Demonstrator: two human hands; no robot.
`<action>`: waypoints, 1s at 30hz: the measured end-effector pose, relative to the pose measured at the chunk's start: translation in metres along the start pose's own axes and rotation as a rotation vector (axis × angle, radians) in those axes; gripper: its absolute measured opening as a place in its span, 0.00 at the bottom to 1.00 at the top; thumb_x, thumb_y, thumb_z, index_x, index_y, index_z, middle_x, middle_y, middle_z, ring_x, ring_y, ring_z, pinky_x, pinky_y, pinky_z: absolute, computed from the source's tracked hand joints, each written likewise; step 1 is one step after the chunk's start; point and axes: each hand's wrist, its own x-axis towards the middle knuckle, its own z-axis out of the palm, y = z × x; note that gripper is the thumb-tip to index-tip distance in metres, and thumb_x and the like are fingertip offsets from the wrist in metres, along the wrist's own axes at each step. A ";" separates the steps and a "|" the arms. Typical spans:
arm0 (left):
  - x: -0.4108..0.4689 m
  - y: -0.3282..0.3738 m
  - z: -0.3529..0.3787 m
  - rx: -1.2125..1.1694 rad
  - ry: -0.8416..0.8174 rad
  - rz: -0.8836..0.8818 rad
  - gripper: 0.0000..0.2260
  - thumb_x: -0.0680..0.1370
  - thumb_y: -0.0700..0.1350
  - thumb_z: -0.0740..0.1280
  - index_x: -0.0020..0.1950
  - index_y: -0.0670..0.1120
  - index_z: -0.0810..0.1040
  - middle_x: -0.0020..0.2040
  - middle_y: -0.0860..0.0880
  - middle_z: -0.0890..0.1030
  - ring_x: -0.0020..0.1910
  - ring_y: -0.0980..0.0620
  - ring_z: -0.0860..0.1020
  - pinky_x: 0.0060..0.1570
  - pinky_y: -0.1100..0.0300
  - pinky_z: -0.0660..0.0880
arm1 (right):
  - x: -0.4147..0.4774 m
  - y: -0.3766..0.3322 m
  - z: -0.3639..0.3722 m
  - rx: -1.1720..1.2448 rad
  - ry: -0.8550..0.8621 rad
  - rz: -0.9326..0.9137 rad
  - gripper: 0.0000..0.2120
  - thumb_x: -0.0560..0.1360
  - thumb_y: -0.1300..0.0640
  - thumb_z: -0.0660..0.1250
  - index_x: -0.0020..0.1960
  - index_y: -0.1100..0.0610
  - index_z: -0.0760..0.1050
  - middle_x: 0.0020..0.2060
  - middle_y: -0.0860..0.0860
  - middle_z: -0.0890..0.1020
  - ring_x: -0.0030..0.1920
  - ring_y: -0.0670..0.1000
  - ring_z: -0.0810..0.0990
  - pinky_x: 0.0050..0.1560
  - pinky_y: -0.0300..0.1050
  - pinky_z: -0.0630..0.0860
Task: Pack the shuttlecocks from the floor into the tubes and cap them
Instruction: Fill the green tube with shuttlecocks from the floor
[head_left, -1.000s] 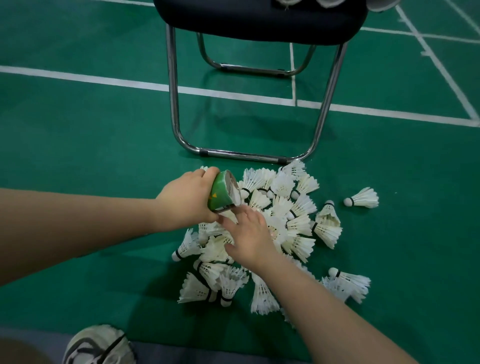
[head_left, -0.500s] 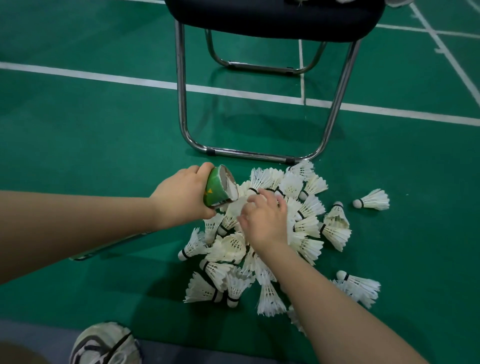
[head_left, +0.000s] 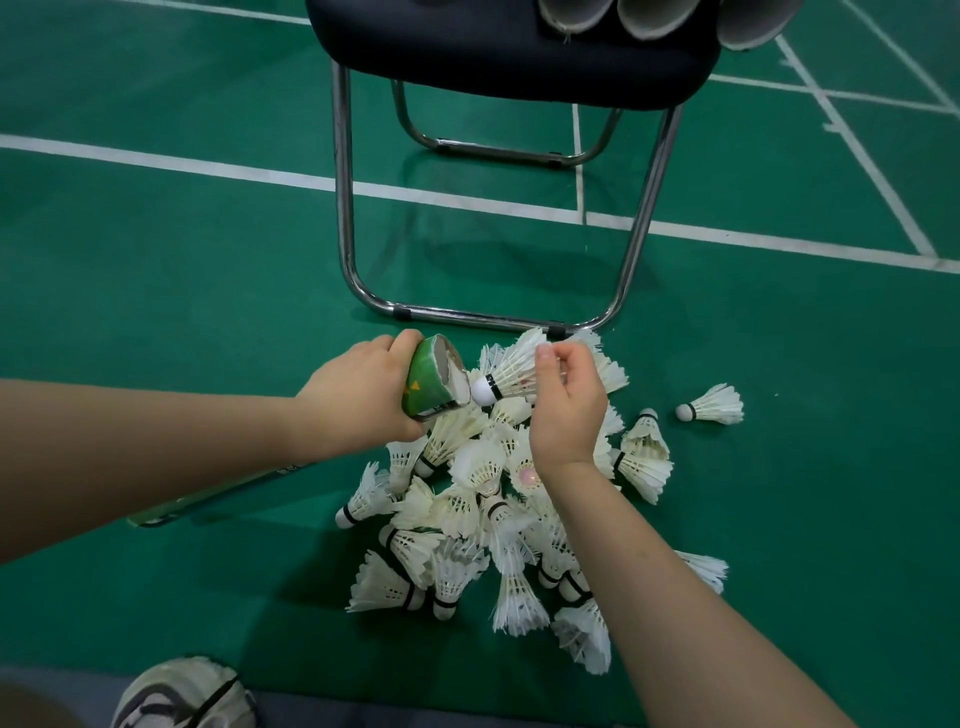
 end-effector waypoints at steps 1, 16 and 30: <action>-0.001 0.000 0.000 0.000 0.002 -0.002 0.36 0.66 0.55 0.73 0.69 0.48 0.60 0.56 0.48 0.73 0.53 0.48 0.72 0.49 0.52 0.75 | 0.000 -0.002 0.000 -0.016 -0.001 -0.011 0.11 0.79 0.53 0.59 0.38 0.48 0.68 0.29 0.44 0.70 0.29 0.41 0.66 0.32 0.36 0.66; -0.005 0.004 -0.003 -0.006 -0.013 0.043 0.36 0.66 0.52 0.73 0.68 0.46 0.60 0.56 0.47 0.73 0.54 0.47 0.73 0.52 0.51 0.74 | 0.000 -0.059 -0.001 -0.097 -1.076 0.262 0.08 0.76 0.51 0.64 0.52 0.52 0.78 0.48 0.45 0.80 0.48 0.40 0.76 0.47 0.35 0.67; 0.007 0.003 0.001 0.034 -0.086 0.015 0.35 0.65 0.53 0.74 0.65 0.48 0.61 0.52 0.48 0.73 0.49 0.48 0.71 0.48 0.49 0.76 | 0.003 -0.005 0.009 -0.114 -0.348 0.191 0.07 0.76 0.58 0.61 0.43 0.56 0.77 0.37 0.47 0.79 0.32 0.43 0.73 0.37 0.38 0.70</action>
